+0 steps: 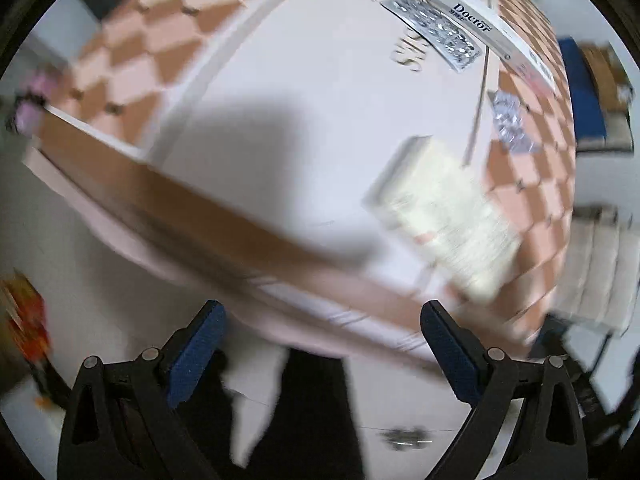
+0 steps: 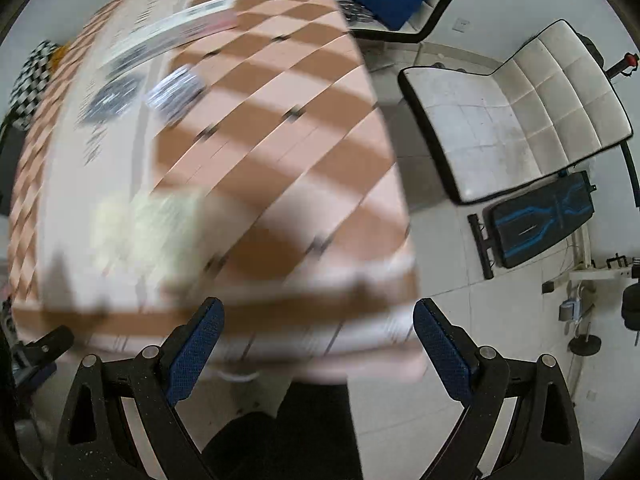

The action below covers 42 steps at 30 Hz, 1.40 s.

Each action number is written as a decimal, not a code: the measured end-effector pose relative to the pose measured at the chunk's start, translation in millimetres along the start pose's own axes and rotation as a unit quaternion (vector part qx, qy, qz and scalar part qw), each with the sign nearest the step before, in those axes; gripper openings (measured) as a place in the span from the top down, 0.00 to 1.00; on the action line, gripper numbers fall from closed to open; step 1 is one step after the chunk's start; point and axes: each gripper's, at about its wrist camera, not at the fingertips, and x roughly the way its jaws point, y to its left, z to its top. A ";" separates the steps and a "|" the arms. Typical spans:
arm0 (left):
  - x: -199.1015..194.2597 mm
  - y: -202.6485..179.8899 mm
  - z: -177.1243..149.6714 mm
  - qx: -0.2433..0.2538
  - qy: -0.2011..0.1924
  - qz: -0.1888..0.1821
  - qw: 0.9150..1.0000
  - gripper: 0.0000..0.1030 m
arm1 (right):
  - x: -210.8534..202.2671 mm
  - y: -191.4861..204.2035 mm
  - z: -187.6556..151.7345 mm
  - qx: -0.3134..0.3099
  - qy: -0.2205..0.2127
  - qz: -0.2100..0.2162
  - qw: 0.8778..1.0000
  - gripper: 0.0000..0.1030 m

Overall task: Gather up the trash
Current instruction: 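Move both tools back to the table and grasp a paper with the left tool, then hold the cream leaflet in the left tool while the right tool grasps a silver blister pack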

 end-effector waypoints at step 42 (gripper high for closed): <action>39.3 31.2 115.5 -0.045 -0.033 0.109 0.992 0.18 | 73.5 202.7 157.1 -0.274 0.007 0.031 0.961 0.28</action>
